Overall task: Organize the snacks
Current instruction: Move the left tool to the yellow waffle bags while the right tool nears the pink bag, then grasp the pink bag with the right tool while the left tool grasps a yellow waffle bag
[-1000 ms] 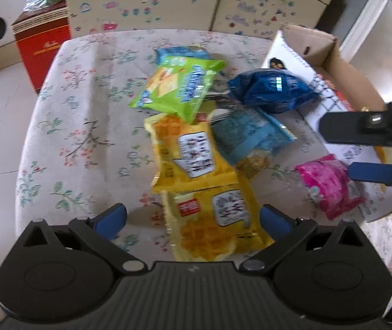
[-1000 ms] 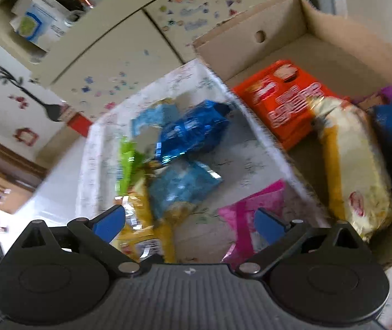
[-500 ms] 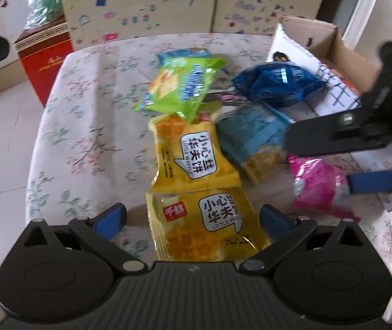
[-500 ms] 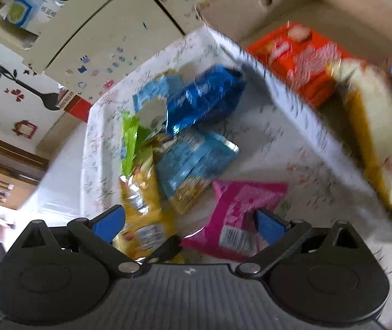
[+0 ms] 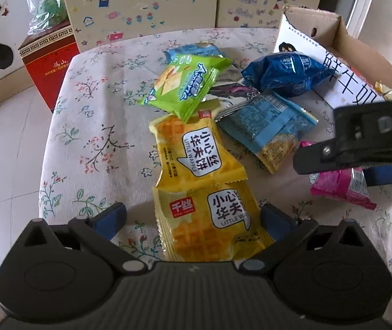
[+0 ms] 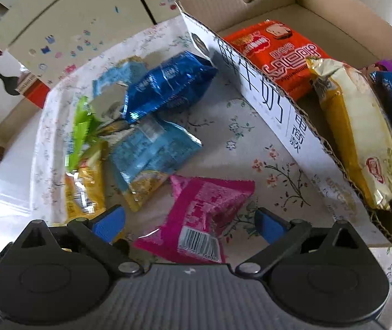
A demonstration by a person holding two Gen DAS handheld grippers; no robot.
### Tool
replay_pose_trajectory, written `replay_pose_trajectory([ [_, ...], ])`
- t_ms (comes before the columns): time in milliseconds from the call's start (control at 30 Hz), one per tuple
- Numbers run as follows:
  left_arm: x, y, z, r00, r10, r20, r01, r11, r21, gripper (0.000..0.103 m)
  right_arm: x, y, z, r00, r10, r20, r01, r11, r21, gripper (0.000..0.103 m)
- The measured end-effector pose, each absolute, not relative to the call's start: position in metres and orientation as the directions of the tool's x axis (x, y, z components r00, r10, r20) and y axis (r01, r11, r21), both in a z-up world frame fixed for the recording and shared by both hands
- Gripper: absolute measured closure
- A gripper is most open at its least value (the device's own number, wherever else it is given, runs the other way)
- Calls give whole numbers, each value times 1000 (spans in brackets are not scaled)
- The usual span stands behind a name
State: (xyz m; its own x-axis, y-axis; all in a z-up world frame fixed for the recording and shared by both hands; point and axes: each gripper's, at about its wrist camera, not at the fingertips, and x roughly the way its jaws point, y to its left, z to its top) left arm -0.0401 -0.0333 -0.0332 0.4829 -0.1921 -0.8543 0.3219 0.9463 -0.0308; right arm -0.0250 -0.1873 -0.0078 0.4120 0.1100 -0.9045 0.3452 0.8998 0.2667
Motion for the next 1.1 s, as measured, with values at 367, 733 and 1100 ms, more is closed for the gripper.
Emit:
replay_pose_trajectory([
  [367, -45, -37, -33, 514, -175, -840, 297, 955, -17, 0, -18, -178, -11, 405, 37, -914, 307, 936, 174, 0],
  [733, -51, -47, -30, 504, -200, -840, 342, 939, -19, 12, -20, -173, -8, 425, -13, -905, 248, 963, 103, 16],
  [1100, -57, -50, -22, 507, -245, -827, 372, 927, -46, 37, -26, -180, -2, 464, 51, -885, 197, 967, 159, 57],
])
